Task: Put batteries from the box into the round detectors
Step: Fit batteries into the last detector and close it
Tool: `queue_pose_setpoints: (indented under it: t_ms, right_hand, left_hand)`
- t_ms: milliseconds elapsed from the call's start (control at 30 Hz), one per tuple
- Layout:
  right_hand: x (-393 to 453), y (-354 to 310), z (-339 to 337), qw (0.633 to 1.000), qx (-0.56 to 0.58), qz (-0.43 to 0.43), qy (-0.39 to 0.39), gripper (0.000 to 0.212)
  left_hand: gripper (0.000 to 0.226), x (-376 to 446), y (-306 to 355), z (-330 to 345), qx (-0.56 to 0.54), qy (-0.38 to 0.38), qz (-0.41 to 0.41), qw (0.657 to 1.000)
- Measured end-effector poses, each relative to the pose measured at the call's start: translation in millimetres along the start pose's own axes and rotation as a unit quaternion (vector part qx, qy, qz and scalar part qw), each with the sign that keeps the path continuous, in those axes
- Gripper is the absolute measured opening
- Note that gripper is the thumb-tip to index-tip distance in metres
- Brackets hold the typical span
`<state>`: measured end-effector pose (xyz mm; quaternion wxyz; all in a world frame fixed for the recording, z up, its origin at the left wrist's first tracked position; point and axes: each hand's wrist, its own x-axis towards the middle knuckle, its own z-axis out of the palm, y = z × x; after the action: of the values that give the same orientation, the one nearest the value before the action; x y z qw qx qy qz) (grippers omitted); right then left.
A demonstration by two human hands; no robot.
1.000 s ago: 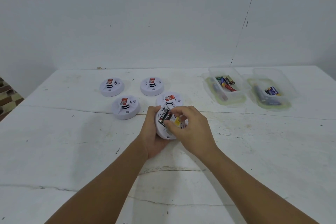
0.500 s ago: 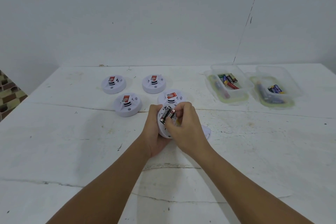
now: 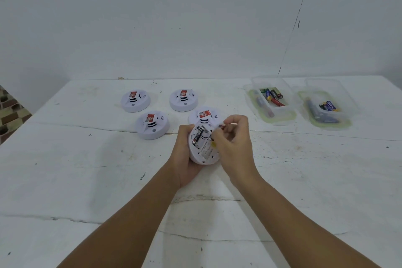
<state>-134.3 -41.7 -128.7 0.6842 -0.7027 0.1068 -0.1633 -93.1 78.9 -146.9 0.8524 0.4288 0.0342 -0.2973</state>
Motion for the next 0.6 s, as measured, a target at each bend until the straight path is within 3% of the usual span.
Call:
queue_pose_setpoints:
  t_ms: [100, 200, 300, 400, 600]
  right_hand:
    - [3, -5, -2, 1.0, -0.018, -0.003, -0.022, 0.026]
    - [2, -2, 2, 0.986, -0.133, -0.037, -0.093, 0.019]
    - [-1, 2, 6, 0.976, -0.176, -0.041, -0.118, 0.02]
    - [-3, 6, 11, 0.976, -0.18, -0.065, -0.105, 0.01]
    - [-2, 17, 12, 0.974, -0.194, -0.095, -0.069, 0.015]
  left_hand:
    - [0.044, -1, 2, 0, 0.005, 0.0, 0.003, 1.0]
    - [0.041, -3, 2, 3, 0.002, -0.007, 0.001, 1.0]
    - [0.039, -4, 3, 3, -0.003, -0.005, -0.004, 1.0]
    - [0.033, -4, 4, 3, -0.009, 0.003, -0.009, 1.0]
    - [0.033, -2, 3, 2, -0.043, 0.008, -0.018, 0.999]
